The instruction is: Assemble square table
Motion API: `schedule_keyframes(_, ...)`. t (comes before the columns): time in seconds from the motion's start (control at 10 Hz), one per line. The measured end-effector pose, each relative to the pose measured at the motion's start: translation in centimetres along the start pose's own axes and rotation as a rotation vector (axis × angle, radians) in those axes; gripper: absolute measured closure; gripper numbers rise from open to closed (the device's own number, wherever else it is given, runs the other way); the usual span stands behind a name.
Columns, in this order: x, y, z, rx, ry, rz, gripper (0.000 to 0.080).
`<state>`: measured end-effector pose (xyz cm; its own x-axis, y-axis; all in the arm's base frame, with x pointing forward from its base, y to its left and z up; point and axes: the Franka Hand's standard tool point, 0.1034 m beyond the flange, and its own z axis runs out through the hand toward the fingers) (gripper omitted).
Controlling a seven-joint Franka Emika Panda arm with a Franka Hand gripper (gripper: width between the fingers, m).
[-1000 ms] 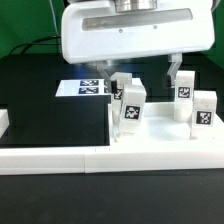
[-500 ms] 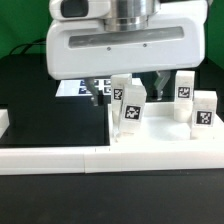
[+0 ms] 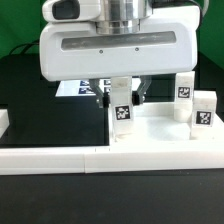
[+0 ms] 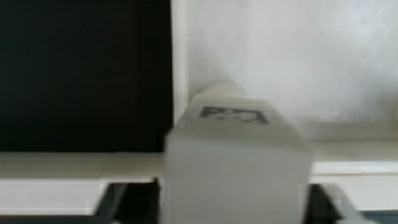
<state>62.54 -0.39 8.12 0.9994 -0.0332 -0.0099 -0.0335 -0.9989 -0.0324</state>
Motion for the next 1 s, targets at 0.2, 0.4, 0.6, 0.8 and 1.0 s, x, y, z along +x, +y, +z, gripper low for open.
schedule_keyframes(0.2, -0.01, -0.06, 0.04, 0.003, 0.000, 0.193, 0.0508)
schedule_keyframes(0.4, -0.02, -0.10, 0.06, 0.004, -0.001, 0.317, 0.0508)
schedule_keyframes(0.6, 0.25, 0.15, 0.22, 0.011, 0.014, 0.507, 0.0508)
schedule_keyframes(0.8, 0.02, 0.76, 0.28, 0.049, -0.041, 0.786, 0.0507)
schedule_keyframes(1.0, 0.24, 0.46, 0.39, 0.077, -0.060, 1.089, 0.0507)
